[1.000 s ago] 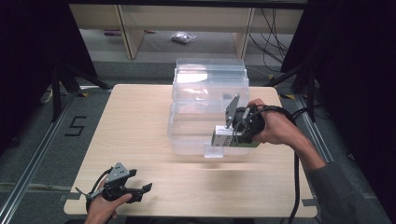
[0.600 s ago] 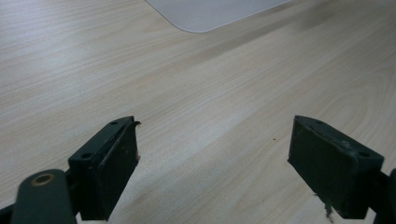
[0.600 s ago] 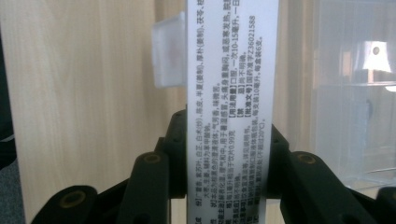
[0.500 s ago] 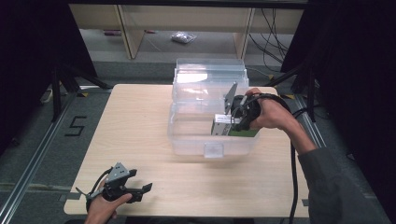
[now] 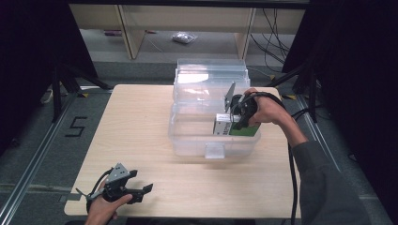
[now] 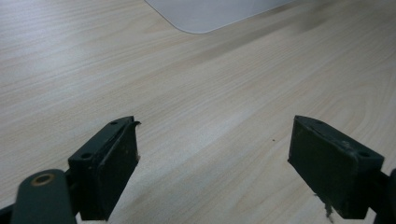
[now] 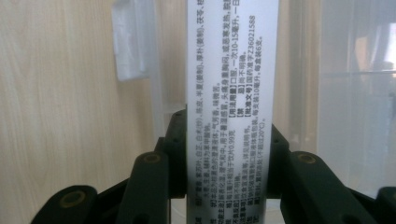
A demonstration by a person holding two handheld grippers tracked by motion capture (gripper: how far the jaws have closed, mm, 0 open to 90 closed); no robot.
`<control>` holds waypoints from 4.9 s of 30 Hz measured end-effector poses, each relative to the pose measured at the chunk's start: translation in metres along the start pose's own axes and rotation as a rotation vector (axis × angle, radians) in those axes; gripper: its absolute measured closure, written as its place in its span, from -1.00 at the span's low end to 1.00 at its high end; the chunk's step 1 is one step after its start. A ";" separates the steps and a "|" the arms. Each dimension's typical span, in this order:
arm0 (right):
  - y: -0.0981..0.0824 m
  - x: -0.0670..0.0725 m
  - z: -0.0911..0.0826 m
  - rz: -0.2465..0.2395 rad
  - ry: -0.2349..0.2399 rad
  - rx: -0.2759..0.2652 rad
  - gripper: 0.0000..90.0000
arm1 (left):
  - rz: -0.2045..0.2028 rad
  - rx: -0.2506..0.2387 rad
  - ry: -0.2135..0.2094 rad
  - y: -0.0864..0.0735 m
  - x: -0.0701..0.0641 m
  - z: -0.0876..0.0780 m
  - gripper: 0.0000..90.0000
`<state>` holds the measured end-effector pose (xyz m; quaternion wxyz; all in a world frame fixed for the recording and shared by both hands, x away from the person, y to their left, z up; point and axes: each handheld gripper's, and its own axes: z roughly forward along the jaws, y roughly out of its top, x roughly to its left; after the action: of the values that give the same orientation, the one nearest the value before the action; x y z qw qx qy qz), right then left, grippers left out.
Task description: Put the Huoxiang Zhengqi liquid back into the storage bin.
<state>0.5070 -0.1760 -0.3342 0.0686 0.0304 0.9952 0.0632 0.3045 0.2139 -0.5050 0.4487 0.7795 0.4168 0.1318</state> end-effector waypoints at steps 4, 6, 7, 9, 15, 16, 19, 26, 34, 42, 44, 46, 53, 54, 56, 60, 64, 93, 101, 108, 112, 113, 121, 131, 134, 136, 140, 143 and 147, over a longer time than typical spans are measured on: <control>-0.001 -0.007 0.011 -0.020 0.016 0.004 0.44 | -0.005 0.000 0.003 0.000 0.000 0.000 -0.67; -0.002 -0.010 0.018 -0.025 0.029 0.010 0.44 | -0.003 -0.001 0.003 0.000 0.000 0.000 -0.67; -0.002 -0.010 0.020 -0.012 0.025 0.017 0.44 | -0.002 -0.002 0.003 0.000 0.000 0.000 -0.67; -0.002 -0.012 0.025 -0.021 0.027 0.031 0.44 | -0.009 -0.008 0.002 0.000 0.000 0.000 -0.67; -0.003 -0.015 0.038 -0.021 0.059 0.025 0.44 | -0.011 -0.008 0.002 0.000 0.000 0.000 -0.67; -0.004 -0.015 0.039 -0.033 0.047 0.027 0.44 | -0.009 -0.007 0.002 0.000 0.000 0.000 -0.67; -0.007 -0.015 0.043 -0.001 0.052 0.039 0.44 | -0.003 -0.002 0.002 0.000 0.000 -0.001 -0.67; -0.008 -0.017 0.055 -0.017 0.072 0.040 0.43 | 0.003 -0.003 -0.003 0.000 0.000 -0.001 -0.67; -0.014 -0.019 0.069 -0.030 0.098 0.044 0.42 | 0.000 -0.005 -0.001 0.000 0.000 -0.001 -0.67; -0.016 -0.017 0.071 0.006 0.117 0.033 0.29 | 0.002 -0.002 0.005 0.000 0.001 -0.002 -0.67; -0.017 -0.018 0.062 0.019 0.105 0.007 0.19 | -0.004 -0.012 0.000 0.000 0.000 -0.001 -0.67; -0.017 -0.017 0.051 0.066 0.090 -0.022 0.07 | -0.009 -0.014 0.006 0.001 -0.001 -0.001 -0.67; -0.021 -0.002 0.012 0.276 0.032 -0.165 -0.14 | -0.008 -0.014 0.006 0.001 -0.001 -0.002 -0.67; -0.023 -0.001 0.008 0.290 0.013 -0.212 -0.21 | -0.008 -0.014 0.006 0.001 -0.001 -0.001 -0.67; -0.025 0.003 0.006 0.332 0.001 -0.252 -0.24 | -0.007 -0.011 0.003 0.000 0.000 -0.001 -0.67; -0.028 0.011 0.005 0.380 -0.014 -0.282 -0.30 | -0.009 -0.014 0.001 0.000 0.000 -0.001 -0.67; -0.032 0.014 0.004 0.435 -0.037 -0.313 -0.39 | -0.012 -0.012 0.005 0.000 0.000 0.000 -0.67; -0.051 0.066 0.003 0.687 -0.133 -0.590 -0.60 | 0.002 -0.007 0.010 0.001 0.000 -0.001 -0.67; -0.049 0.080 0.005 0.722 -0.117 -0.614 -0.61 | 0.001 -0.009 0.014 0.001 0.001 -0.002 -0.67; -0.051 0.092 0.005 0.738 -0.104 -0.632 -0.63 | 0.000 -0.009 0.009 0.001 0.001 -0.001 -0.67; -0.053 0.098 0.004 0.736 -0.117 -0.654 -0.63 | -0.007 -0.018 0.007 0.001 0.000 -0.001 -0.67; -0.053 0.101 0.004 0.752 -0.122 -0.653 -0.63 | 0.007 -0.006 0.015 0.001 0.000 -0.002 -0.67; -0.054 0.113 0.011 0.747 -0.141 -0.685 -0.64 | -0.003 -0.015 0.008 0.000 0.000 -0.001 -0.67; -0.059 0.120 0.020 0.746 -0.165 -0.672 -0.64 | 0.002 -0.010 0.015 0.001 0.000 -0.002 -0.67; -0.060 0.122 0.022 0.746 -0.154 -0.670 -0.64 | -0.004 -0.015 0.009 0.000 0.000 -0.001 -0.67; -0.061 0.124 0.025 0.747 -0.160 -0.671 -0.64 | 0.004 -0.009 0.009 0.001 0.000 -0.002 -0.67; -0.064 0.128 0.028 0.745 -0.176 -0.673 -0.64 | -0.008 -0.016 0.014 0.000 0.000 -0.001 -0.67; -0.064 0.134 0.030 0.780 -0.151 -0.675 -0.64 | -0.001 -0.007 0.016 0.000 0.000 -0.001 -0.67; -0.064 0.139 0.034 0.785 -0.134 -0.677 -0.64 | 0.000 -0.010 0.009 0.000 0.000 0.000 -0.67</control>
<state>0.3713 -0.2257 -0.3947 0.1093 0.3813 0.8261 0.4002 0.3043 0.2135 -0.5047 0.4505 0.7767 0.4184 0.1372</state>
